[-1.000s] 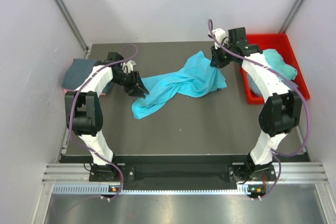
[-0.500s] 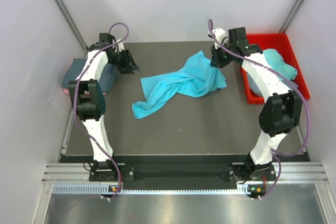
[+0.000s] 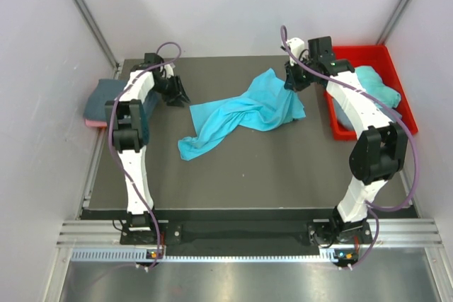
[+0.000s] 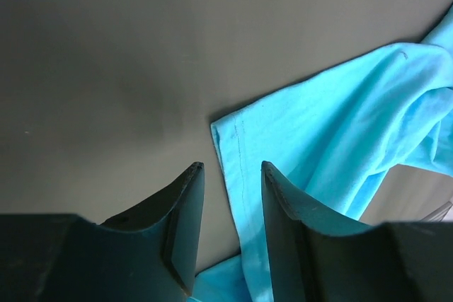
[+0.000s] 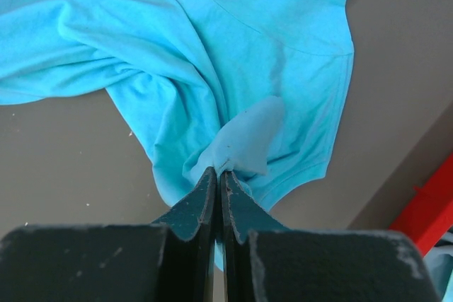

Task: Fold and stack the t-shirts
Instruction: Flatten the tshirt out

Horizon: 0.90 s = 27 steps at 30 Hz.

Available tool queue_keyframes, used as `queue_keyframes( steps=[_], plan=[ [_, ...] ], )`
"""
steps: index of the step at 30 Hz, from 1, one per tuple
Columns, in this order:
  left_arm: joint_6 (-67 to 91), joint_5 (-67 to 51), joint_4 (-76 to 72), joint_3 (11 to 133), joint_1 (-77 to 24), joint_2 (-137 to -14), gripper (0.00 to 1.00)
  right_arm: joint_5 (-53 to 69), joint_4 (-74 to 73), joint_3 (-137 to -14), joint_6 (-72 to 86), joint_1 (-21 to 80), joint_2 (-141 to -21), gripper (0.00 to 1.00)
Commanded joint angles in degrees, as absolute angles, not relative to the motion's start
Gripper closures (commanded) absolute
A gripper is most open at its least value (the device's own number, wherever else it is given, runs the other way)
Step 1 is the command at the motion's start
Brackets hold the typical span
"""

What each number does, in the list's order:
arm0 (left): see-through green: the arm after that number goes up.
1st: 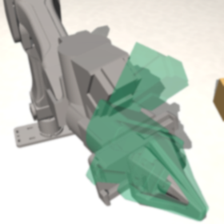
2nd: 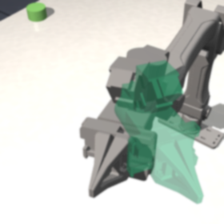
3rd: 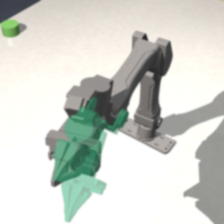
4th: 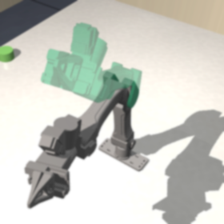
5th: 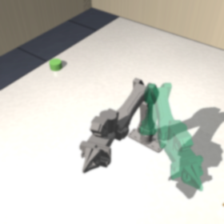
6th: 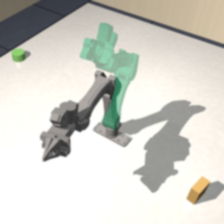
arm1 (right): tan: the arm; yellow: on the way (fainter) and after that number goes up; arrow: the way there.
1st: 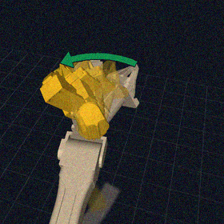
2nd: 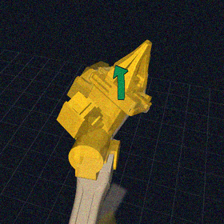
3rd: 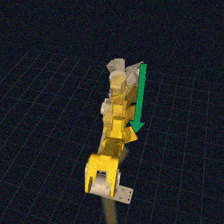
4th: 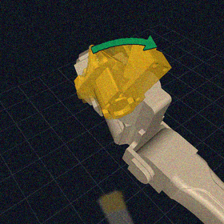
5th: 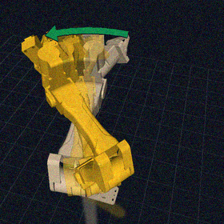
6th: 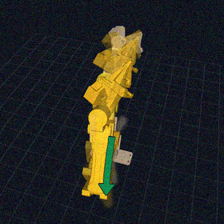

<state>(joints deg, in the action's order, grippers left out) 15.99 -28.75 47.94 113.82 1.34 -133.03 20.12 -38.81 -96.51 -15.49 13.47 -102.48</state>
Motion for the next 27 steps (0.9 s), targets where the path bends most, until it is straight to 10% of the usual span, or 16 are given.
queue_keyframes(
  steps=[1, 19, 27],
  plan=[
    [14.77, -28.56, 45.44, 116.54, 1.14, -134.03, 0.57, 19.51, -37.35, -100.37, -16.44, 14.41, -101.78, 1.00],
    [14.15, -29.18, 44.21, 118.65, -1.39, -139.48, 0.64, 18.63, -37.44, -100.63, -17.23, 14.76, -102.66, 1.00],
    [13.62, -27.52, 44.65, 117.86, -1.85, -138.69, 1.00, 18.11, -37.35, -99.15, -17.84, 14.68, -102.39, 1.00]
  ],
)
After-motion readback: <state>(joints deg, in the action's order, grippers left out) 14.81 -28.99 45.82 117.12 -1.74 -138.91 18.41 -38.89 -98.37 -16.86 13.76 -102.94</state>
